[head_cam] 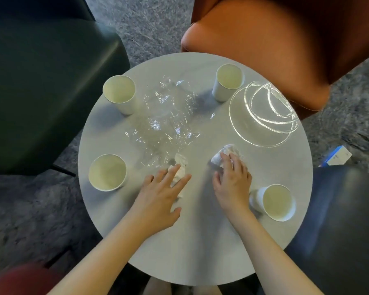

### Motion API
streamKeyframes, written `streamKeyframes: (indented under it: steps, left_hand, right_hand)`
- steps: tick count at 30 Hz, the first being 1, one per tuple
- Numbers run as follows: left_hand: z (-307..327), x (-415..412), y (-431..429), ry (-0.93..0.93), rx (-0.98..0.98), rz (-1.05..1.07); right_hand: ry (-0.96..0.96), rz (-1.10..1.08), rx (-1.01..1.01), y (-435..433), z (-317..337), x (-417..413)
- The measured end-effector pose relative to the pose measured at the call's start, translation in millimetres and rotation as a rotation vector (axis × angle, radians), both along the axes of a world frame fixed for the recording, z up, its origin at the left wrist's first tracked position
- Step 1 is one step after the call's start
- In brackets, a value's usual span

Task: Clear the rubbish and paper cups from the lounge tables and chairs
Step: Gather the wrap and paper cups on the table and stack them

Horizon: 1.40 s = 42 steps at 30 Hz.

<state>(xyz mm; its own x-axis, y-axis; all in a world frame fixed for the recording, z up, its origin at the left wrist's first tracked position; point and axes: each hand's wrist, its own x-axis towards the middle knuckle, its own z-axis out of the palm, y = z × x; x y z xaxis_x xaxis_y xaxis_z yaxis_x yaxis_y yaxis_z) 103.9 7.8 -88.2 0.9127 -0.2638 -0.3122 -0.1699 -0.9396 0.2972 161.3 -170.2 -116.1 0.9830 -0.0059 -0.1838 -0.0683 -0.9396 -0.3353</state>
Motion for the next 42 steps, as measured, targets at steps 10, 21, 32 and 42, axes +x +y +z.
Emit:
streamKeyframes:
  steps: [10, 21, 32, 42]
  left_hand:
    - [-13, 1, -8, -0.127, -0.104, 0.115]
    - [15, 19, -36, -0.021, -0.717, 0.755]
    - [24, 10, -41, 0.127, -0.811, 0.652]
    - [38, 32, -19, -0.148, -0.759, 0.751]
  right_hand:
    - [-0.160, 0.111, 0.263, -4, -5, -26]
    - [-0.078, 0.295, 0.728, 14, 30, -26]
    - [-0.317, 0.204, 0.514, 33, 33, -14]
    - [-0.212, 0.236, 0.696, 49, 40, 6]
